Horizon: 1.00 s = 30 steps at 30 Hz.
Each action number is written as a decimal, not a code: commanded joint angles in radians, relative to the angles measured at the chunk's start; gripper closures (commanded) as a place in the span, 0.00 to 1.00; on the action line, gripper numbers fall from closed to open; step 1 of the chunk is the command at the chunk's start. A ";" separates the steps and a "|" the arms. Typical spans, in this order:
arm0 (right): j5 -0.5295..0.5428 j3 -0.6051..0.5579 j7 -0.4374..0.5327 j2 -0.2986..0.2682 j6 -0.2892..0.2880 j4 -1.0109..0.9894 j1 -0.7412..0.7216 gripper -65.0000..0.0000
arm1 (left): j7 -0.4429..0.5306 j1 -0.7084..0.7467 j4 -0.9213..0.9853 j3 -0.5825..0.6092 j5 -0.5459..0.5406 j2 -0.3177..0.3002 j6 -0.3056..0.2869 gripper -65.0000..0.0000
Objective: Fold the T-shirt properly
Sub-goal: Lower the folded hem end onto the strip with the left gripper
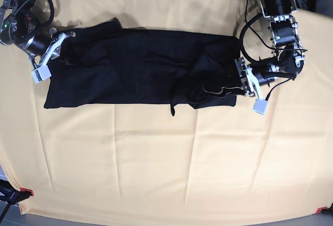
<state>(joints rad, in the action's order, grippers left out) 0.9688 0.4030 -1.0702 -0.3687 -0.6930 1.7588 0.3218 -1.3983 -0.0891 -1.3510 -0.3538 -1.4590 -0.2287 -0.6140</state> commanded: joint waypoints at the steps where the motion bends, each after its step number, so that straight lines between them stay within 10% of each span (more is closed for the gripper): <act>1: 0.025 0.008 0.013 -0.016 -0.005 0.015 -0.006 1.00 | 0.002 -0.017 -0.017 -0.003 -0.025 -0.017 -0.012 0.40; 6: 0.025 0.008 0.013 -0.015 -0.005 0.015 -0.006 1.00 | 0.002 -0.023 -0.017 -0.053 -0.025 -0.029 -0.015 1.00; 13: 0.025 0.008 0.013 -0.014 -0.005 0.015 -0.006 1.00 | 0.002 -0.022 -0.017 -0.142 -0.012 -0.029 -0.014 1.00; 18: 0.026 0.008 0.013 -0.013 -0.005 0.015 -0.006 1.00 | 0.129 -0.020 -0.017 -0.141 0.233 -0.024 0.051 1.00; 30: 0.025 0.008 0.031 -0.014 -0.005 0.015 -0.006 1.00 | 0.119 -0.020 -0.017 0.083 0.325 -0.024 0.057 1.00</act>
<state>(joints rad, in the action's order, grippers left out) 0.9684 0.4030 -1.0615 -0.3679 -0.6930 1.7588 0.3218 -1.2648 -0.0978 -1.3544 -0.2729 -1.1149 -0.2474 -0.5575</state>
